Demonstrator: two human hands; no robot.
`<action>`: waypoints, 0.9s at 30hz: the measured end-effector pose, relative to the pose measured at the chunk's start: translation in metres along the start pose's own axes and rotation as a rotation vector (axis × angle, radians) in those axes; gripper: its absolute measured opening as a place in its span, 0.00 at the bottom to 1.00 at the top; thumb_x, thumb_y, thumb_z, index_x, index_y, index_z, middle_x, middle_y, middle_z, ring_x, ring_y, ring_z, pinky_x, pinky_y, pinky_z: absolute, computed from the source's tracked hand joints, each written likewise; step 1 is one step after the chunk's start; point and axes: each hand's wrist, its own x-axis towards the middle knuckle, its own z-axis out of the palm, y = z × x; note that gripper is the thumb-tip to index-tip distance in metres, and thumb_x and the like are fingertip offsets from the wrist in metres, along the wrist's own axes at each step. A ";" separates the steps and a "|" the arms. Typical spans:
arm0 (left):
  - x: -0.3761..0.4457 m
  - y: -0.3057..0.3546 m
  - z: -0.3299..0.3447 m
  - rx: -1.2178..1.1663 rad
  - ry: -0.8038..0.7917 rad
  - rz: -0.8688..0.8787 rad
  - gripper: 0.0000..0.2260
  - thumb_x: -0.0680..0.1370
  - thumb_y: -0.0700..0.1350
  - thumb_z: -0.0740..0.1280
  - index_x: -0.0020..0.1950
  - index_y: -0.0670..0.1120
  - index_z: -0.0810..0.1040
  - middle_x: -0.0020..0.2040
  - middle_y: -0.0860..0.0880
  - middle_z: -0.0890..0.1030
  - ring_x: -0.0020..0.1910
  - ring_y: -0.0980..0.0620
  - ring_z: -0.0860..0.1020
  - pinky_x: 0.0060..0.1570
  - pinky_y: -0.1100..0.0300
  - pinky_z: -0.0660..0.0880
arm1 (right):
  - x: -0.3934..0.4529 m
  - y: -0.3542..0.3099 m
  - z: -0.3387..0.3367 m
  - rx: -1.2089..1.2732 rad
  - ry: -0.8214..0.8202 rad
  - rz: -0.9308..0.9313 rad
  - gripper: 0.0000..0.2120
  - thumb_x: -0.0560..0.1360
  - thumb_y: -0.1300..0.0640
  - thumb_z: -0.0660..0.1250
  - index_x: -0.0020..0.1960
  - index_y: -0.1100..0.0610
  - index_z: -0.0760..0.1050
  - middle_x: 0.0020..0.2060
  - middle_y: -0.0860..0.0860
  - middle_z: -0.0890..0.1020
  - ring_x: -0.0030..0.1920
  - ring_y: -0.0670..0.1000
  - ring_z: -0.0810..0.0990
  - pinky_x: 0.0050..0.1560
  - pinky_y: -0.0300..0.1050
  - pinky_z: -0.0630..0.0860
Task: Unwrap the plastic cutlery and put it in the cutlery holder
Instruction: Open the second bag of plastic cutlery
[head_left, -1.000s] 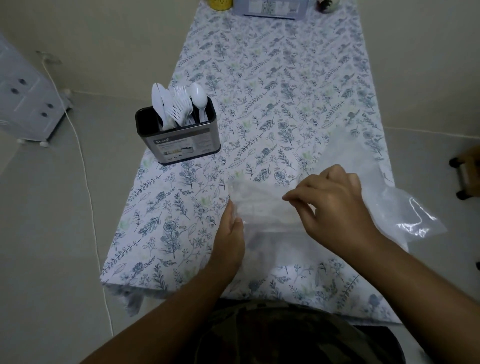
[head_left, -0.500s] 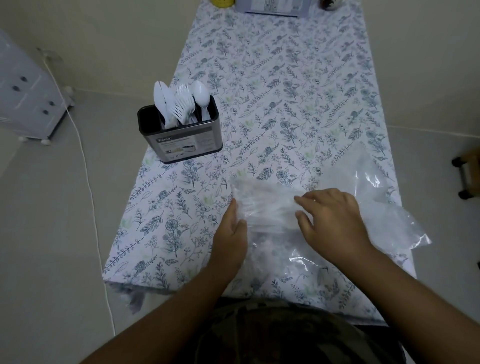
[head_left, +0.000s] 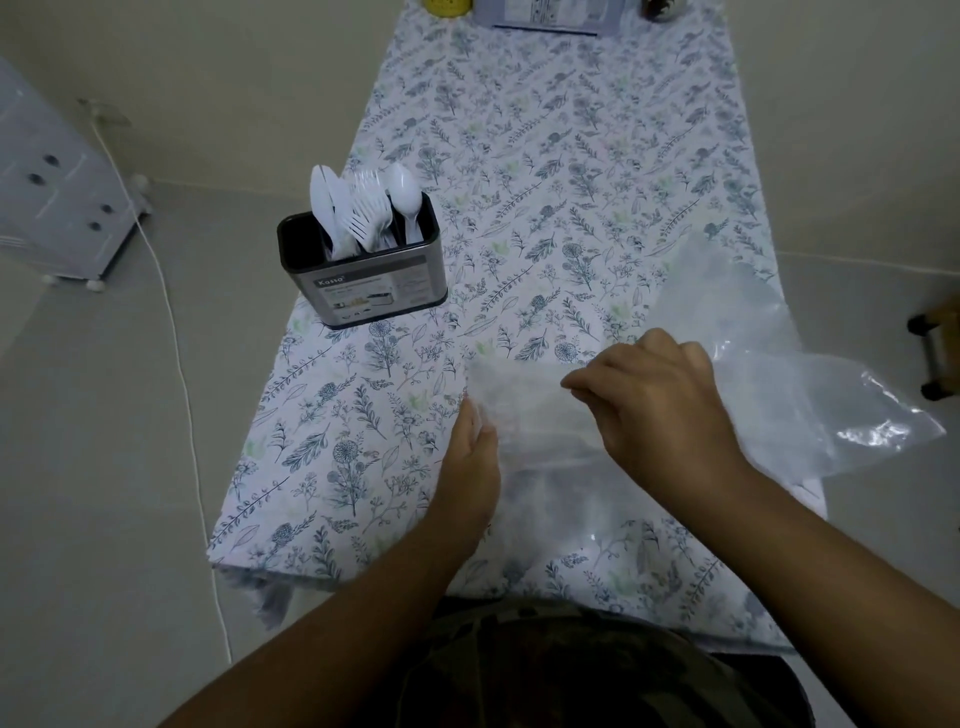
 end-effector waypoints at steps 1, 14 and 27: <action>0.000 0.000 0.000 -0.014 -0.003 -0.009 0.24 0.86 0.46 0.54 0.81 0.52 0.52 0.80 0.55 0.57 0.77 0.56 0.59 0.77 0.53 0.58 | -0.001 -0.002 0.000 0.001 -0.002 -0.023 0.06 0.72 0.60 0.77 0.46 0.50 0.86 0.39 0.46 0.85 0.42 0.57 0.77 0.44 0.45 0.54; 0.004 -0.001 -0.011 0.016 0.139 -0.049 0.13 0.82 0.52 0.62 0.65 0.51 0.77 0.57 0.52 0.82 0.55 0.52 0.81 0.58 0.48 0.79 | -0.010 0.013 0.007 0.025 0.036 0.075 0.09 0.71 0.61 0.78 0.48 0.50 0.86 0.45 0.49 0.83 0.50 0.59 0.77 0.51 0.48 0.58; 0.002 0.040 -0.012 -0.015 -0.231 0.071 0.20 0.78 0.32 0.54 0.59 0.42 0.83 0.53 0.46 0.86 0.54 0.51 0.83 0.52 0.62 0.80 | -0.010 -0.028 0.023 -0.058 -0.468 0.285 0.18 0.74 0.34 0.63 0.48 0.46 0.83 0.50 0.44 0.84 0.58 0.52 0.74 0.56 0.51 0.65</action>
